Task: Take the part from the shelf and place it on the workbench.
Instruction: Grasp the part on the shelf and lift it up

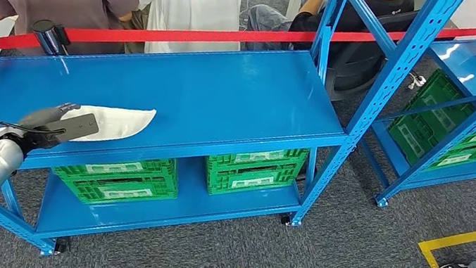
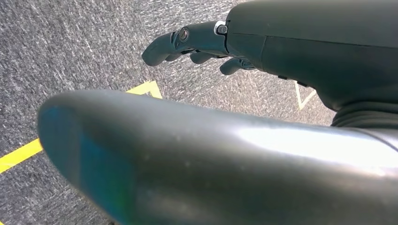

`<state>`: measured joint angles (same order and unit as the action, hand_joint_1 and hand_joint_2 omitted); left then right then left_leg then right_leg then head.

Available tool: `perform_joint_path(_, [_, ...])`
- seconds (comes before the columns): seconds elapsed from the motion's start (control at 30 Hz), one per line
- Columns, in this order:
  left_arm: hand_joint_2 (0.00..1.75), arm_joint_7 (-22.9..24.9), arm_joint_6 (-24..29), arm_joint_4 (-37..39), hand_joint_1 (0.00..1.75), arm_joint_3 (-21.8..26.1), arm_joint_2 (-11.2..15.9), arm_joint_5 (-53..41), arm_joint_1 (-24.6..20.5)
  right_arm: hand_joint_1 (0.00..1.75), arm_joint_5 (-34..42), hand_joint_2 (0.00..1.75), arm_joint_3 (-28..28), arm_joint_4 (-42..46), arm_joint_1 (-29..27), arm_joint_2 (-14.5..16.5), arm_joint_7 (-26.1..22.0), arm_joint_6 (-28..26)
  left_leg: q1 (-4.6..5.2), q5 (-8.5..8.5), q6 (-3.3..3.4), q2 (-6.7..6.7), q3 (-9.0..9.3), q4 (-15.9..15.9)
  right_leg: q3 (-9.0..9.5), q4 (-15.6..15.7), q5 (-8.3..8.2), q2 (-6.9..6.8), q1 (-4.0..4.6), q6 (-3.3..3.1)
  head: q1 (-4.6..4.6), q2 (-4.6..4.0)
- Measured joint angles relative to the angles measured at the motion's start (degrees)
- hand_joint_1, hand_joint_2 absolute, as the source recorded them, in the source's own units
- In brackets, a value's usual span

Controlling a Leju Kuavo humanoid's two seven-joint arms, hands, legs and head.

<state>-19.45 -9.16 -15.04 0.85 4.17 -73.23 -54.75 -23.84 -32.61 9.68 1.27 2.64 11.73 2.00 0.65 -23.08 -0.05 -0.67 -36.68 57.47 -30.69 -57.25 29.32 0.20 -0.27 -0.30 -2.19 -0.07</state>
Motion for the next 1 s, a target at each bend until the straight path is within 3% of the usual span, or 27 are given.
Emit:
perform_joint_path(0.27, [0.0,0.0,0.0,0.0,0.0,-0.4,0.0,0.3,0.2,0.0,-0.1,0.0,0.0,0.0,0.0,0.0,0.1,0.0,0.0,0.0,0.0,0.0,0.0,0.0,0.0,0.0,0.0,0.0,0.0,0.0,0.0,0.0])
perform_joint_path(0.4, [1.75,0.4,-0.5,0.0,0.0,-0.5,0.0,1.4,0.3,0.0,-0.2,0.0,0.0,0.0,0.0,0.0,0.1,-0.2,0.0,0.0,0.0,0.0,0.0,0.0,0.0,0.0,0.0,0.0,0.0,0.01,0.0,0.0])
perform_joint_path(1.0, [1.75,-1.1,-1.8,-0.5,0.0,-0.7,-0.4,4.4,0.8,0.0,-0.3,0.0,-0.8,0.0,0.0,0.0,0.1,-0.3,0.0,0.0,0.0,0.0,0.01,0.0,0.0,0.0,0.01,0.0,-0.01,0.01,0.0,0.0])
